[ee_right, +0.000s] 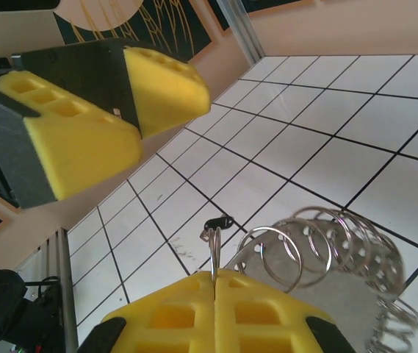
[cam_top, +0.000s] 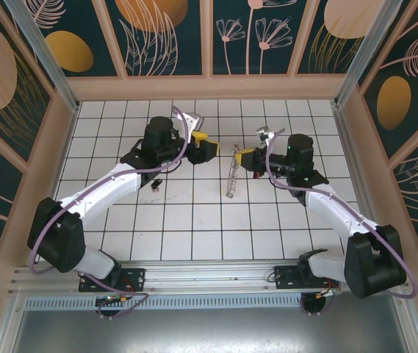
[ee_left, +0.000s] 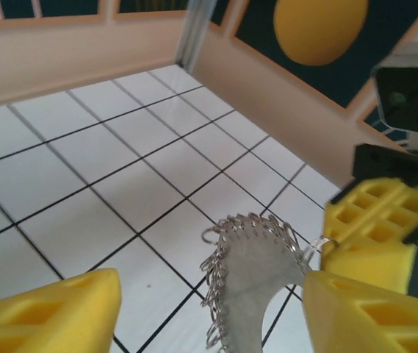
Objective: Put the keys on the keyring
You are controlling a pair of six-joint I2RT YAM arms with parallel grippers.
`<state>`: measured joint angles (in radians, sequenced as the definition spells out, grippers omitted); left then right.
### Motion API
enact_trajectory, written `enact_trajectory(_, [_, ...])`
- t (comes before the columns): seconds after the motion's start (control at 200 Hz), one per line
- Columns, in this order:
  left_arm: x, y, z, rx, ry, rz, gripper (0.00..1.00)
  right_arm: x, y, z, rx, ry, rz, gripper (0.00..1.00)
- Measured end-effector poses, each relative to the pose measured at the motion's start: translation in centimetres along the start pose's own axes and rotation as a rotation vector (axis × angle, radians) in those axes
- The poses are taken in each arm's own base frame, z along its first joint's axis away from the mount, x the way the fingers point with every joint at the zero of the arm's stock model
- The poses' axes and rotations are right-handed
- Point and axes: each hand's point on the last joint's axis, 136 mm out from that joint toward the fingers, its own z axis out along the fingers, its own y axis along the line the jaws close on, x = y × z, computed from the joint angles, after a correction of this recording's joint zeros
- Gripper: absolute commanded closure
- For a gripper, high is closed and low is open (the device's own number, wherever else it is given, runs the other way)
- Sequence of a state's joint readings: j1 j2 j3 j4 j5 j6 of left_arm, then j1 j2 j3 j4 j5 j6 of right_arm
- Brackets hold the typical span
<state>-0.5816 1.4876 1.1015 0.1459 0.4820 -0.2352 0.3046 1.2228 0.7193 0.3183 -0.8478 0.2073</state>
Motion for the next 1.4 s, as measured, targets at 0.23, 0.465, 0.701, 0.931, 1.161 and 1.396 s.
enact_trajectory(0.23, [-0.1, -3.1, -0.2, 0.174, 0.005, 0.017, 0.58, -1.0, 0.4, 0.6, -0.073, 0.0, -0.014, 1.0])
enact_trajectory(0.465, [-0.1, -4.3, -0.3, 0.261, -0.002, 0.025, 0.8, -1.0, 0.7, 1.4, -0.15, 0.032, 0.002, 1.0])
enact_trajectory(0.701, [0.6, -4.6, 0.4, 0.327, 0.01, 0.022, 0.79, -1.5, 2.0, 1.2, -0.217, 0.042, -0.016, 1.0])
enact_trajectory(0.931, [1.5, -4.9, 0.9, 0.396, 0.04, -0.003, 0.77, -1.4, 2.2, 1.2, -0.234, 0.05, -0.013, 1.0])
enact_trajectory(1.161, [1.0, -5.9, 0.5, 0.456, 0.025, -0.003, 0.75, -2.0, 2.5, 1.3, -0.25, 0.049, -0.022, 1.0])
enact_trajectory(1.396, [0.4, -6.5, 0.2, 0.488, 0.007, 0.0, 0.76, -1.9, 2.9, 1.4, -0.269, 0.057, -0.023, 1.0])
